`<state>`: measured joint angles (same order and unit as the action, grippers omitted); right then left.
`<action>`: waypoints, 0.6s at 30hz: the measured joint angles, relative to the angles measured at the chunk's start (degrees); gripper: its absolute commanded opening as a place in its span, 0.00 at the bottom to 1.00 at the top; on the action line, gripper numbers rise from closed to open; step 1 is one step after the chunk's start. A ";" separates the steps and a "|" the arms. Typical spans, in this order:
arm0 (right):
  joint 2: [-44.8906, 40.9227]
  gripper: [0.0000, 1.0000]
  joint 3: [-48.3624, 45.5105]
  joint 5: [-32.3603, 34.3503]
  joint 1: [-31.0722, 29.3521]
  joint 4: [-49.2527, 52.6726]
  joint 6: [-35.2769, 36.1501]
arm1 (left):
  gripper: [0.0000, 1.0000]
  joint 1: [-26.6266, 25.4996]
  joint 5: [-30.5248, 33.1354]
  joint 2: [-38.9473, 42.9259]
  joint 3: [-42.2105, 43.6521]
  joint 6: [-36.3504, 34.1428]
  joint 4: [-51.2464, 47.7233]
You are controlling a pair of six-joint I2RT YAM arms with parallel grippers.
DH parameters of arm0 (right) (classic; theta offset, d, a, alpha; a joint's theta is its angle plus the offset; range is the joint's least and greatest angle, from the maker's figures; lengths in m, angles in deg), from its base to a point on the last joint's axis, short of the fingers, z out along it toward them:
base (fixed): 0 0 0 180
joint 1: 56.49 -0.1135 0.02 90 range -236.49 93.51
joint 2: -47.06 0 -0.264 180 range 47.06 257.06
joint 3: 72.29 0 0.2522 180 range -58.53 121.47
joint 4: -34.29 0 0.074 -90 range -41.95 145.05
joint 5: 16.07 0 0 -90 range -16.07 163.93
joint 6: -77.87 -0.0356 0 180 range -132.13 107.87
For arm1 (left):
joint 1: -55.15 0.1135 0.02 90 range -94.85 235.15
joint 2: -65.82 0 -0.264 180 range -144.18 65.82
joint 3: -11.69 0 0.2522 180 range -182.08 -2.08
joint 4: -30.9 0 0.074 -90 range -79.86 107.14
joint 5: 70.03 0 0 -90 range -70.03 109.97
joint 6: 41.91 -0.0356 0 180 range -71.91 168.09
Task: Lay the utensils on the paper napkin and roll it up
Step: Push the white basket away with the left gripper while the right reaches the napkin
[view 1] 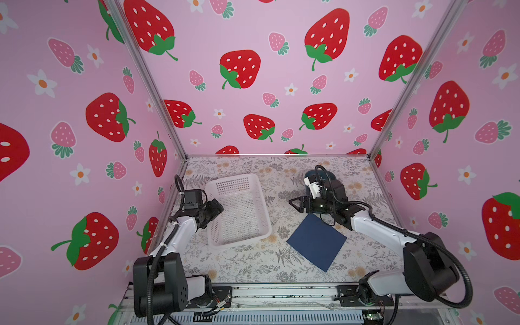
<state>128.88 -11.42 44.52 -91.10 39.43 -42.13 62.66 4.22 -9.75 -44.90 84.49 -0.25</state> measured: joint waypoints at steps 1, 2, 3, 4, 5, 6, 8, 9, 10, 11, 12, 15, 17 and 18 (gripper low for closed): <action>1.33 0.84 0.63 -0.33 -1.38 0.07 -0.20 | 0.82 0.00 -1.57 -1.62 -1.01 -0.04 0.57; 2.69 0.85 1.33 -0.70 -2.67 0.13 -0.39 | 0.81 0.00 -2.64 -3.13 -2.19 -0.13 0.81; 3.98 0.85 2.03 -0.90 -3.78 0.11 -0.63 | 0.80 -0.02 -3.98 -5.05 -4.00 -0.17 0.92; 5.31 0.86 2.80 -1.11 -4.85 0.09 -1.14 | 0.80 -0.02 -4.94 -6.84 -5.66 -0.20 1.07; 6.38 0.86 3.43 -1.18 -5.68 0.02 -1.70 | 0.80 -0.13 -5.88 -8.63 -7.67 -0.31 1.31; 7.39 0.86 3.74 -1.25 -6.54 -0.24 -2.10 | 0.80 -0.26 -6.64 -10.67 -9.57 -0.35 1.55; 8.87 0.87 4.07 -1.31 -7.93 -0.50 -3.15 | 0.79 -0.79 -7.80 -14.53 -13.88 -0.37 2.08; 9.35 0.87 4.07 -1.31 -8.39 -0.46 -3.58 | 0.79 -1.22 -8.31 -16.41 -16.00 -0.39 2.29; 9.64 0.88 4.07 -1.31 -8.72 -0.44 -4.09 | 0.79 -1.77 -8.76 -18.36 -18.10 -0.39 2.56; 9.73 0.90 4.07 -1.29 -8.92 -0.50 -4.55 | 0.79 -2.25 -9.05 -19.80 -19.74 -0.35 2.64; 9.73 0.92 4.04 -1.33 -9.07 -0.61 -5.03 | 0.78 -3.02 -9.40 -21.97 -22.01 -0.33 2.80; 9.73 0.93 3.85 -1.95 -9.53 -2.12 -6.32 | 0.79 -5.03 -9.94 -27.78 -28.28 -0.11 2.80; 9.73 0.93 3.37 -2.25 -10.01 -3.13 -6.45 | 0.79 -6.34 -9.90 -31.87 -33.16 -0.13 2.01; 9.73 0.93 3.15 -2.29 -10.34 -3.30 -6.45 | 0.80 -6.73 -9.84 -33.24 -35.08 -0.13 1.70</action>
<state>138.60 -8.27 42.23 -101.44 36.13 -48.57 55.92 -5.62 -43.00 -79.98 84.36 1.46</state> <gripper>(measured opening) 0.930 0.791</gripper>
